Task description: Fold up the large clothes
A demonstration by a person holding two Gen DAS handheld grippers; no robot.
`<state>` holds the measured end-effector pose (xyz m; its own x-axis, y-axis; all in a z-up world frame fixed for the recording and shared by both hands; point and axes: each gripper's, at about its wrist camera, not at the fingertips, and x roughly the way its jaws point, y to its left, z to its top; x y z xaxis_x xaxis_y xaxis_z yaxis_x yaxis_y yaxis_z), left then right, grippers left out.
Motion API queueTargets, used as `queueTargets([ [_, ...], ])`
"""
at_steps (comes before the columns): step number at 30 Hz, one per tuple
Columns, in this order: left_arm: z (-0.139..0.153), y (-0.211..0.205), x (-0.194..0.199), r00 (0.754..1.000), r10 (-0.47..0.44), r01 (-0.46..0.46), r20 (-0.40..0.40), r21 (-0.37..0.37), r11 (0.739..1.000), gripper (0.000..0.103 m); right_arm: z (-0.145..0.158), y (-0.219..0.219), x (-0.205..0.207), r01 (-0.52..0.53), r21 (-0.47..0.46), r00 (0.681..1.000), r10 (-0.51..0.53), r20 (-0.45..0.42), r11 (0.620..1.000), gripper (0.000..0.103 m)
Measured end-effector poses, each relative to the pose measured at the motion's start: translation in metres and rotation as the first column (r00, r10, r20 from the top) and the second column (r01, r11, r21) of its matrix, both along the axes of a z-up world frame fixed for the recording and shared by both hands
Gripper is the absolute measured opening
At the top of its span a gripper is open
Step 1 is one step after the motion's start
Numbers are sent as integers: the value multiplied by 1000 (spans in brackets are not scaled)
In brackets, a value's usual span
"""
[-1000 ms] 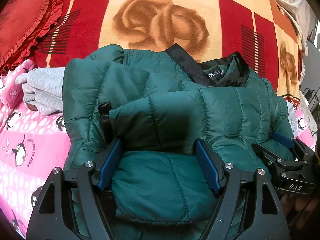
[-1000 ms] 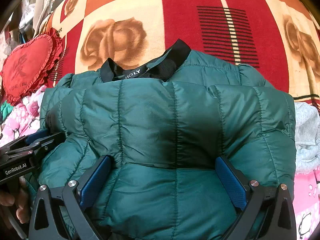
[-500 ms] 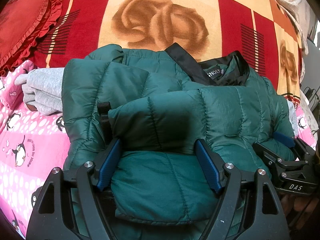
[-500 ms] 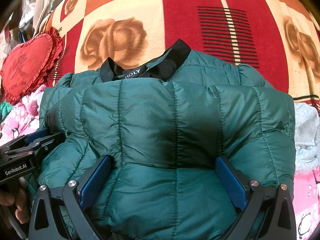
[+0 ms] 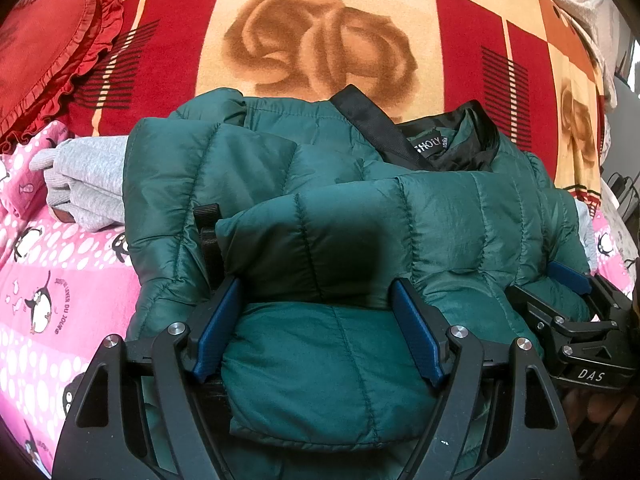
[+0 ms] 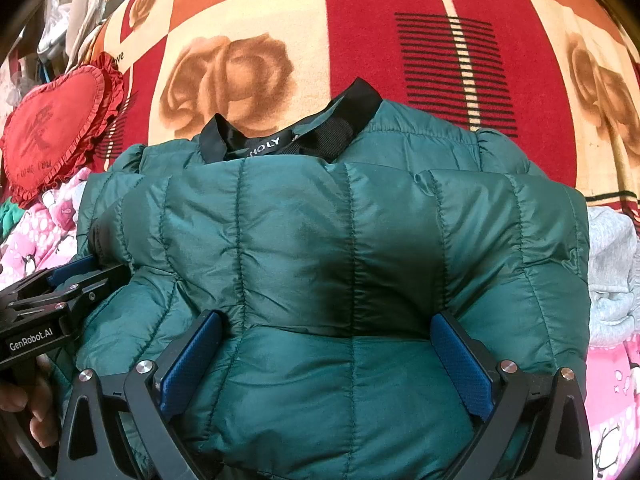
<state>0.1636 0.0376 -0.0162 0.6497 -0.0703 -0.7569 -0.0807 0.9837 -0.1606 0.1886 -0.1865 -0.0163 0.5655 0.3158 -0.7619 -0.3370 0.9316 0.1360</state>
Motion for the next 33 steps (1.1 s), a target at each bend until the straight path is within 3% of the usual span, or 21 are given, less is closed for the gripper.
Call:
queueTargets([
  [33,0,-1,-1,1000,7,-7,5,11,1000,77,0,0,-1,1,0,1000,-1,3,1000,103],
])
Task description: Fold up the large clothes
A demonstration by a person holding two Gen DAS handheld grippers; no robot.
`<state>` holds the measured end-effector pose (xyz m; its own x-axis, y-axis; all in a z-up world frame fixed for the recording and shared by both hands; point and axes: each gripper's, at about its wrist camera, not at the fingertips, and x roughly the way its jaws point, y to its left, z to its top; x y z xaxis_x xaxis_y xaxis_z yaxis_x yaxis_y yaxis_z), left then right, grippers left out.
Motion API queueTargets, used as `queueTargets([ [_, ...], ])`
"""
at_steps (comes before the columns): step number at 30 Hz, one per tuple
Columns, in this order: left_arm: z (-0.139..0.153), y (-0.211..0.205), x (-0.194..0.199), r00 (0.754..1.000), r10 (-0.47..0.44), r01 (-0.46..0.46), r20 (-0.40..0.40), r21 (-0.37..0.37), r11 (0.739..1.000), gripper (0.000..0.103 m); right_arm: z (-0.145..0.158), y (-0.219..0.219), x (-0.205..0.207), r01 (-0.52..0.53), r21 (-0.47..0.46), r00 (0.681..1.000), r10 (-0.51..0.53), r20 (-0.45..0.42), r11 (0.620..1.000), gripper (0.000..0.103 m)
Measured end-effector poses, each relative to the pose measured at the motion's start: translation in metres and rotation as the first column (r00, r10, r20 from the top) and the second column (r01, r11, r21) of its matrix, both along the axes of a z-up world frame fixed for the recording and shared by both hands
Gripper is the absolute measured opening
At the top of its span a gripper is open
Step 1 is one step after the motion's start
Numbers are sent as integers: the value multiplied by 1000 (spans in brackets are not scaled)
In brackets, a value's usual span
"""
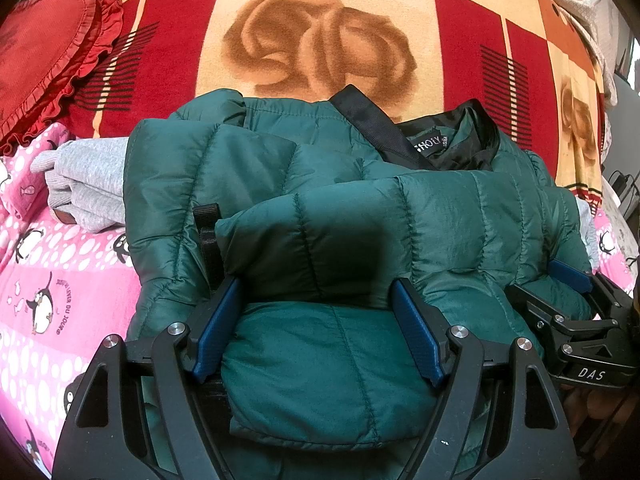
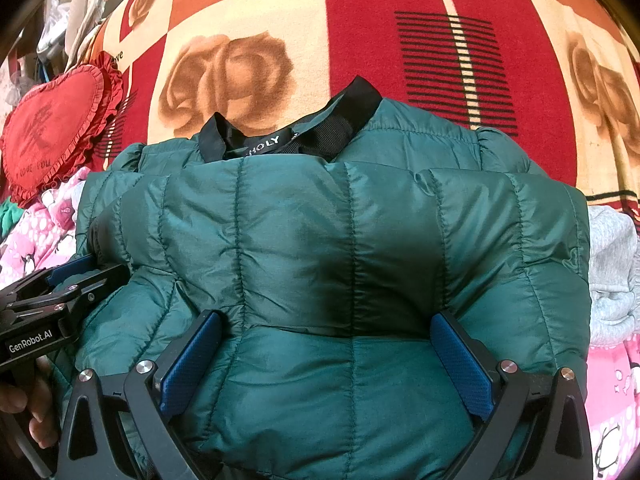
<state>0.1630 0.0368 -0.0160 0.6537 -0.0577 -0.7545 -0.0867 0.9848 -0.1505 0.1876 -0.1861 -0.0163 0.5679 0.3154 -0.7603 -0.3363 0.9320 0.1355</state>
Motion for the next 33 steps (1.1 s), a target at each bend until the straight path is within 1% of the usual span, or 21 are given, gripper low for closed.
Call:
queueTargets([
  [7,1,0,-1,1000,11,-11,11,2,1000,77,1,0,-1,-1,4,1000,1,2,1000,103],
  [9,7,3,-3,1000,16,-16,25,-8,1000,77,4,-4,-1,1,30,1000,-1,12,1000,103],
  [12,19,10,-9,998,34,-33,44,-36,999,77,23,-18,-9,10,86,998,-15,59,996,103],
  [14,30,18,-15,997,55,-51,60,-68,996,77,36,-28,-17,14,97,996,-22,83,995,103],
  [17,41,27,-26,997,63,-59,55,-77,995,77,52,-49,-33,12,78,995,-19,100,997,103],
  [19,43,32,-33,998,57,-54,38,-69,996,77,54,-67,-45,21,52,995,-26,92,998,103],
  [22,45,41,-55,998,54,-53,23,-47,997,77,47,-104,-68,38,54,998,-40,40,998,103],
  [24,46,42,-75,998,56,-56,20,-30,998,77,43,-126,-85,53,38,998,-54,21,998,103],
  [26,46,47,-96,998,68,-68,12,-17,998,77,43,-142,-104,67,25,998,-68,18,997,103],
  [29,44,55,-125,997,75,-75,-1,-7,997,77,42,-167,-136,87,40,996,-88,11,995,103],
  [33,33,65,-165,997,77,-77,-21,9,997,77,35,-190,-180,91,49,996,-92,0,995,103],
])
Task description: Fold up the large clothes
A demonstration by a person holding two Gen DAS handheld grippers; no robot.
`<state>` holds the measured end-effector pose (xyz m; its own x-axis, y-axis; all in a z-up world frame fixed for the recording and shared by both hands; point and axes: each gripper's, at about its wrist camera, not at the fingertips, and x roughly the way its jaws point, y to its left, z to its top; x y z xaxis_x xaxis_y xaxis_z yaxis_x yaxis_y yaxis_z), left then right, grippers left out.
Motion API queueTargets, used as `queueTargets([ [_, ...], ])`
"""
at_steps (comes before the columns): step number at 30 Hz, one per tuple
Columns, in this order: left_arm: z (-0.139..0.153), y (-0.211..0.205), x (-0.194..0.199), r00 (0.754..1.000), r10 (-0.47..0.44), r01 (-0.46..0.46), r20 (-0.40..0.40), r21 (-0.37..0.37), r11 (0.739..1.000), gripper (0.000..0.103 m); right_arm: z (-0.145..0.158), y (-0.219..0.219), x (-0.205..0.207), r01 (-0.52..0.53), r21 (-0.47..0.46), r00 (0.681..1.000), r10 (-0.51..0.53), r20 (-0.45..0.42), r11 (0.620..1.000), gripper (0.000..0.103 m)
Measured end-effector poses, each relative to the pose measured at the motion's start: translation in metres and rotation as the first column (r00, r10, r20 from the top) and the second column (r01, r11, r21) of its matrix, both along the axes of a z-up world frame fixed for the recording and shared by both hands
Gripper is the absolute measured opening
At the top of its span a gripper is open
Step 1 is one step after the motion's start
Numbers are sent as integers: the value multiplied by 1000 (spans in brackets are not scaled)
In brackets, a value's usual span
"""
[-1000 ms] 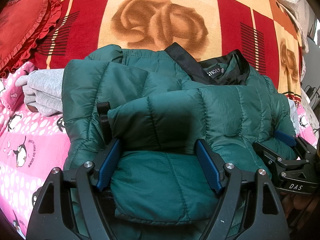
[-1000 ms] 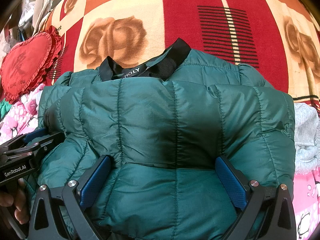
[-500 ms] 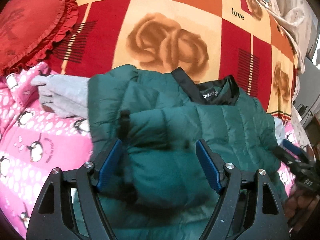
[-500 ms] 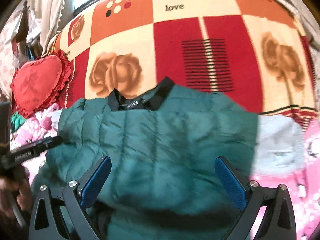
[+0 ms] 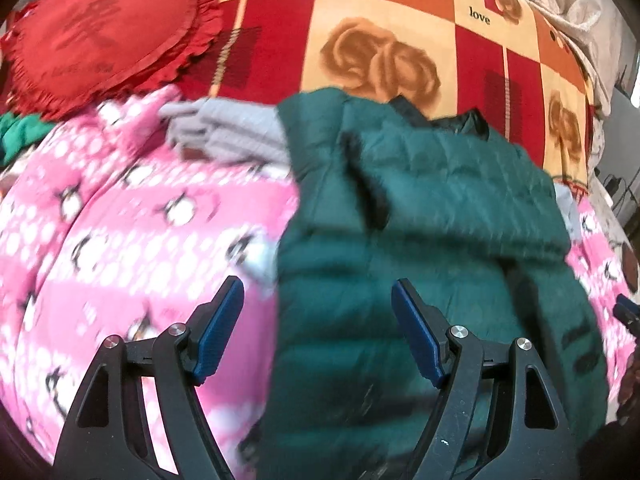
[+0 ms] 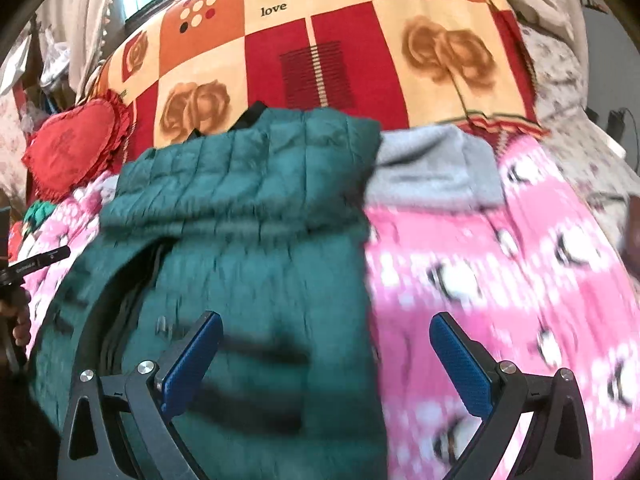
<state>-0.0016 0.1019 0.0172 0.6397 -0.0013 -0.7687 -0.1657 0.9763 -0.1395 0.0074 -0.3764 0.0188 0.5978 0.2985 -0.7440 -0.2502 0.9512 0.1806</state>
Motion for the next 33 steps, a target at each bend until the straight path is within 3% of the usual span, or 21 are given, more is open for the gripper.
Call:
queueTargets([
  [5,-16,15,-35,999,23,-24,-23,-37,999,77,-22,-17,-47,-35,11,999,36,-37,999,103],
  [11,-17,22,-59,998,56,-57,-13,-120,991,77,-57,-24,-60,-92,170,978,121,-171,981,103],
  [18,-23,17,-84,998,34,-41,-56,-131,991,77,-60,-22,-69,-99,267,978,144,-153,958,103],
  [22,-29,25,-100,996,58,-66,-68,-126,990,77,-63,-13,-70,-81,201,980,114,-161,976,103],
  [28,-40,39,-113,996,56,-68,-67,-203,977,78,-65,-8,-67,-56,164,980,86,-181,985,103],
  [31,-42,37,-117,997,45,-58,-69,-203,977,80,-63,-9,-68,-65,172,978,97,-186,983,103],
  [33,-39,32,-123,998,18,-29,-52,-221,975,86,-63,-10,-72,-73,192,978,109,-181,979,103],
])
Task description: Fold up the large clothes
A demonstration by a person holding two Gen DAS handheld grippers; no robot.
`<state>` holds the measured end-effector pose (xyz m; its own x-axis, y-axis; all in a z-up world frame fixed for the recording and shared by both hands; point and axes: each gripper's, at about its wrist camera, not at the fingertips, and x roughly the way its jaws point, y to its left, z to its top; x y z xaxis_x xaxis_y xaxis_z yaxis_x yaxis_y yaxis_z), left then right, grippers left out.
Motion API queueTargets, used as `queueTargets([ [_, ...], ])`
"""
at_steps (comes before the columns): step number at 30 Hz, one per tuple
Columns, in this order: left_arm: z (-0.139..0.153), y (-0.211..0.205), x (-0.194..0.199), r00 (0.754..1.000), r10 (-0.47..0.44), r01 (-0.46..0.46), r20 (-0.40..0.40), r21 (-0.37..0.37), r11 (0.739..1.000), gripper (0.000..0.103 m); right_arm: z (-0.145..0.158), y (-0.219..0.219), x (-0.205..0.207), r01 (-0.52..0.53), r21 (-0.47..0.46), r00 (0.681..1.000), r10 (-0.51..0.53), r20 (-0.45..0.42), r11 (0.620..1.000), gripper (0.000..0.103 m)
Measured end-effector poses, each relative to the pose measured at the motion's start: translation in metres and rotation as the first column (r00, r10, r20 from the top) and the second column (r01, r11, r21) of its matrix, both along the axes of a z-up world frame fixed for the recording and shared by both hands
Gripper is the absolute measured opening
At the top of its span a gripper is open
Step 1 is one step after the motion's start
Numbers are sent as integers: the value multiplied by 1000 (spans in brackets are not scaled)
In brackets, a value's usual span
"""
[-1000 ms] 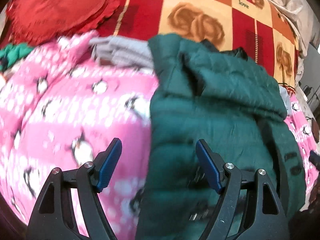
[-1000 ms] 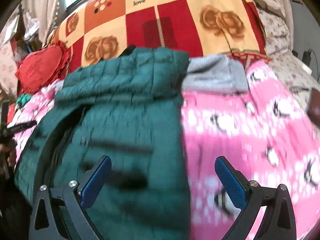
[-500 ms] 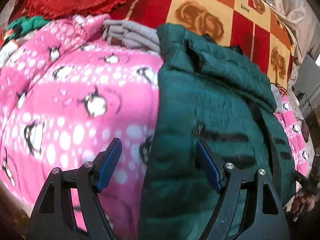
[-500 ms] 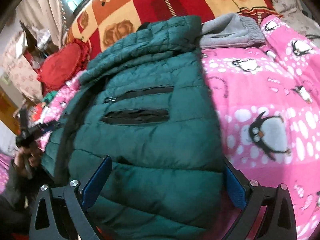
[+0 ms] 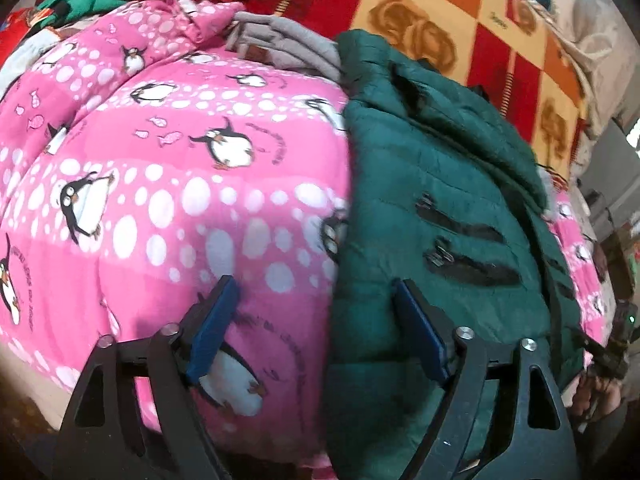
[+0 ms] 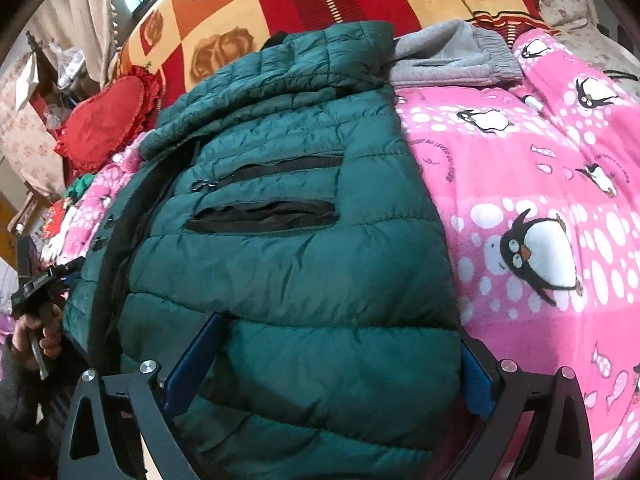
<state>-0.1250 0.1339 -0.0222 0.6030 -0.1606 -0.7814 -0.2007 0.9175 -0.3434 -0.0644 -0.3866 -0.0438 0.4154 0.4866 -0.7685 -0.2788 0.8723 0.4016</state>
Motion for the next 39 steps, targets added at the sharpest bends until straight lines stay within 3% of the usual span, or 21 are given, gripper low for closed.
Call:
queueTargets([
  [3,2,-10,-13,995,-75,83,69,-112,990,90,0,0,-8,-13,22,1000,13,5,1000,103],
  [5,-9,-20,-12,982,-179,191,67,-288,938,90,1,-1,-13,-18,47,1000,18,7,999,103],
  [6,-11,-24,-12,980,-189,198,59,-292,936,90,2,-1,-15,-25,74,1000,24,6,997,103],
  [9,-14,-36,-9,975,-220,222,34,-211,952,91,3,1,-17,-49,146,999,50,-5,988,103],
  [12,-14,-32,-8,976,-214,217,41,-248,944,93,6,6,-20,-76,160,997,77,4,984,103],
  [15,-13,-27,-9,980,-188,198,64,-291,936,92,4,1,-15,-16,155,1000,16,6,988,97],
  [17,0,-36,-14,963,-233,260,132,-252,932,71,8,2,-16,-41,204,999,39,16,978,96],
  [19,17,-47,-21,935,-284,323,214,-175,930,58,20,10,-23,-121,245,992,106,75,962,96],
  [20,21,-49,-23,927,-294,333,232,-155,930,50,25,12,-25,-140,240,988,119,99,961,96],
  [21,21,-49,-23,927,-293,331,234,-143,933,48,27,13,-27,-146,232,986,122,115,962,96],
  [26,-1,-45,-8,963,-249,260,106,-113,959,48,7,2,-18,-46,220,999,47,3,975,80],
  [30,-12,-43,-5,969,-235,243,72,-135,960,53,10,10,-22,-77,180,997,75,20,981,75],
  [32,-16,-44,-3,971,-229,236,63,-146,961,54,12,7,-22,-50,155,998,44,42,987,56],
  [36,-17,-49,-2,970,-237,243,58,-145,959,62,29,4,-29,-91,229,989,61,134,969,52],
  [39,-16,-55,-2,964,-258,265,64,-145,953,72,17,13,-26,-98,190,993,84,81,977,52],
])
